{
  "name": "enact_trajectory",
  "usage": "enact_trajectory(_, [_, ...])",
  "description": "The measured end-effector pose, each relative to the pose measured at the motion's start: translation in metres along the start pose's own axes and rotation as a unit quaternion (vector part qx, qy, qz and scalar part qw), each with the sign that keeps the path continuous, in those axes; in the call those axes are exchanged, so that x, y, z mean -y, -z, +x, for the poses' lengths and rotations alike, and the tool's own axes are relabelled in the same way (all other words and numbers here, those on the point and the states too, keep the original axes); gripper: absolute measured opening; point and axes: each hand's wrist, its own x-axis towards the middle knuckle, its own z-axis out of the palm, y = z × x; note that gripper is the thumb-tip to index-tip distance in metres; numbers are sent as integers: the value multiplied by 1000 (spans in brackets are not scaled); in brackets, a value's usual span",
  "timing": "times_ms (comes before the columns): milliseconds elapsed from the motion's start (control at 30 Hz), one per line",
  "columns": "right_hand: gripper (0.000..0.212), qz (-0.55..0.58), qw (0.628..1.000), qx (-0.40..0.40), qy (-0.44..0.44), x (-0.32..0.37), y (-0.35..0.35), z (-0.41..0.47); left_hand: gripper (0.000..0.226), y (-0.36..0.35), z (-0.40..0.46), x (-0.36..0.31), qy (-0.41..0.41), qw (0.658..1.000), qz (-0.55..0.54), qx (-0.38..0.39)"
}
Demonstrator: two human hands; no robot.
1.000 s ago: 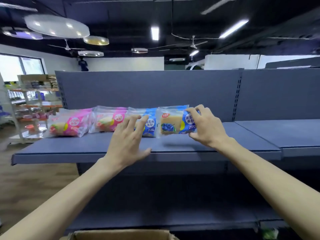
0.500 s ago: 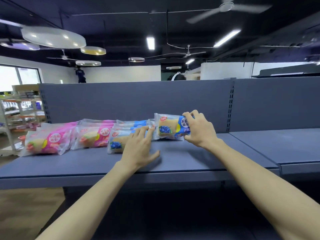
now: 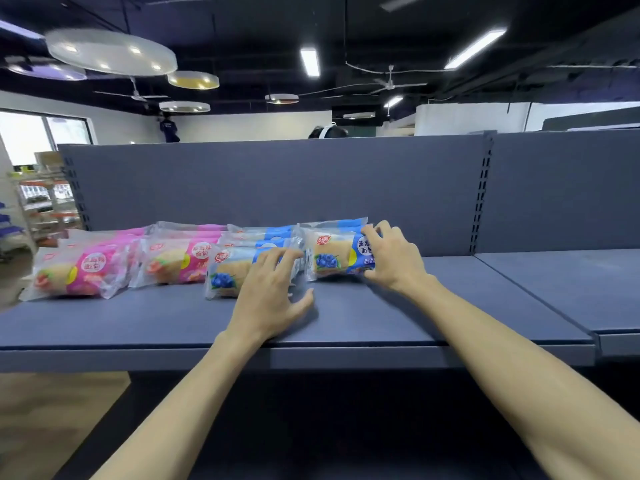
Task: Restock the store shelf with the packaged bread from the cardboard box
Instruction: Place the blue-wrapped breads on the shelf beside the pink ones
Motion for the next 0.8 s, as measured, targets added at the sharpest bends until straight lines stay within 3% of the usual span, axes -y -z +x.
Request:
enact_trajectory(400, [60,16,999,27,-13,12,-9,13,54,-4,1,4,7,1000,-12,0])
enact_trajectory(800, [74,134,985,107,-21,15,7,15,55,-3,-1,3,11,1000,-12,1])
